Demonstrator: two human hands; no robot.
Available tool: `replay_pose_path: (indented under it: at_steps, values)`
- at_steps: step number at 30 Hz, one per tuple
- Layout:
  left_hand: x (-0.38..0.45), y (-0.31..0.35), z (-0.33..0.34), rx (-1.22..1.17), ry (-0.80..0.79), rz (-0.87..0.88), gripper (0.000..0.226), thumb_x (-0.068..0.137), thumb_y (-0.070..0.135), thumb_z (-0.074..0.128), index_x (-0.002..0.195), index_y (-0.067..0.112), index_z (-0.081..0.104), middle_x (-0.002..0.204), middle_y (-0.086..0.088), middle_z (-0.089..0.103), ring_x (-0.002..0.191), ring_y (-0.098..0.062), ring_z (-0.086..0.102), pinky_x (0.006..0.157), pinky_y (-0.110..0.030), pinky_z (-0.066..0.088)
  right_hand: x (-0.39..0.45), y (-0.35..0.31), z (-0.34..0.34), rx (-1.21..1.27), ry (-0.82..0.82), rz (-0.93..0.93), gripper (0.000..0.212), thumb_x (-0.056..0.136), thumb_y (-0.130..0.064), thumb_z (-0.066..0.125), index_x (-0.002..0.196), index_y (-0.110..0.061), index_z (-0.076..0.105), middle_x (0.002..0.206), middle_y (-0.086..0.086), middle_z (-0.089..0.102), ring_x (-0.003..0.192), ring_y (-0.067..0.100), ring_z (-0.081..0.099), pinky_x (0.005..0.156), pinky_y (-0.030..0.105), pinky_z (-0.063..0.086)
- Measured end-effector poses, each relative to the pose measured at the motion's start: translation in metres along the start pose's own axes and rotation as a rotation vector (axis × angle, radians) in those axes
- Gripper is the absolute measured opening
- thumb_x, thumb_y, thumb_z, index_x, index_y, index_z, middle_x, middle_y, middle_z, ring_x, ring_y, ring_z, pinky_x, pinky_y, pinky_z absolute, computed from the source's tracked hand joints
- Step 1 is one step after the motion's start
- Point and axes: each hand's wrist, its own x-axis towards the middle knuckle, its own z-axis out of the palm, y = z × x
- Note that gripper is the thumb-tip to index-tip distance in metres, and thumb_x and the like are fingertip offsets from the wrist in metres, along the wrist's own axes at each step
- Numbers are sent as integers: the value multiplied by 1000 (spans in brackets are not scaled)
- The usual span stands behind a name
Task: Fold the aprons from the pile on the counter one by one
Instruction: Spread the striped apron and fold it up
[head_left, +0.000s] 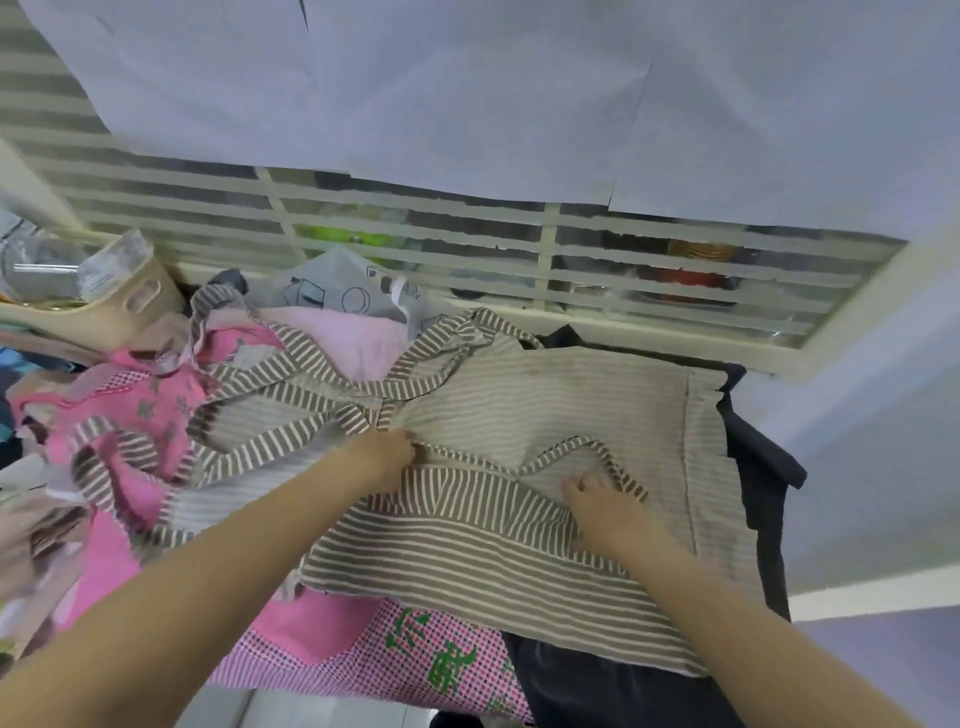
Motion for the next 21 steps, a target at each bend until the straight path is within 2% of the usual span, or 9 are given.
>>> replay_pose_path:
  at_steps: [3,5,7,8,10,13,17,19,21]
  values:
    - [9,-13,-39,-143,210,38,33,95,27,46,122,9,54,125,-8,58,108,-26,57,83,-30,43,13,11,-40,82,55,-20,33,93,-19,53,124,-7,52,128,12,54,115,27,53,88,31,44]
    - [21,-21,-65,-280,504,17,33,95,30,48,120,8,51,121,-11,56,104,-27,55,78,-32,42,24,18,-79,264,249,-15,18,94,-18,50,107,-9,58,116,11,59,104,26,56,81,30,42]
    - [36,-24,-83,-329,654,12,48,91,34,55,129,8,42,128,-13,46,114,-29,47,87,-36,41,35,19,-108,371,499,9,14,93,-18,49,103,-9,54,110,10,57,98,25,53,77,31,40]
    - [46,-23,-92,-310,657,9,59,88,39,59,133,8,37,132,-13,42,119,-30,43,93,-37,39,44,19,-118,377,543,32,19,92,-18,50,108,-8,53,113,10,55,102,25,50,79,31,40]
    - [61,-16,-99,-262,602,-20,74,84,48,61,137,7,31,137,-15,38,125,-32,38,101,-40,35,57,16,-125,305,474,63,36,91,-22,53,123,-7,48,126,10,48,117,27,42,92,35,39]
    - [90,-7,-104,-245,524,-63,71,87,45,59,137,6,28,138,-16,41,126,-34,40,100,-41,34,73,19,-128,257,355,107,45,92,-29,54,132,-11,43,134,8,46,126,28,40,103,39,32]
    - [105,-14,-113,-373,574,-68,30,93,20,48,121,7,48,115,-13,61,109,-30,55,88,-34,40,82,24,-133,429,433,78,42,94,-27,53,132,-11,46,133,9,48,123,28,44,104,37,32]
    - [100,-21,-122,-571,526,71,24,90,14,52,113,11,60,100,-8,63,92,-23,58,72,-24,42,83,22,-140,567,498,26,52,92,-26,59,137,-9,40,138,10,41,125,28,42,104,38,37]
    - [84,-29,-129,-738,422,284,20,87,9,59,106,15,63,91,-2,58,74,-11,51,56,-13,37,88,19,-145,557,473,-36,64,88,-28,64,142,-12,34,145,9,34,131,28,35,108,40,34]
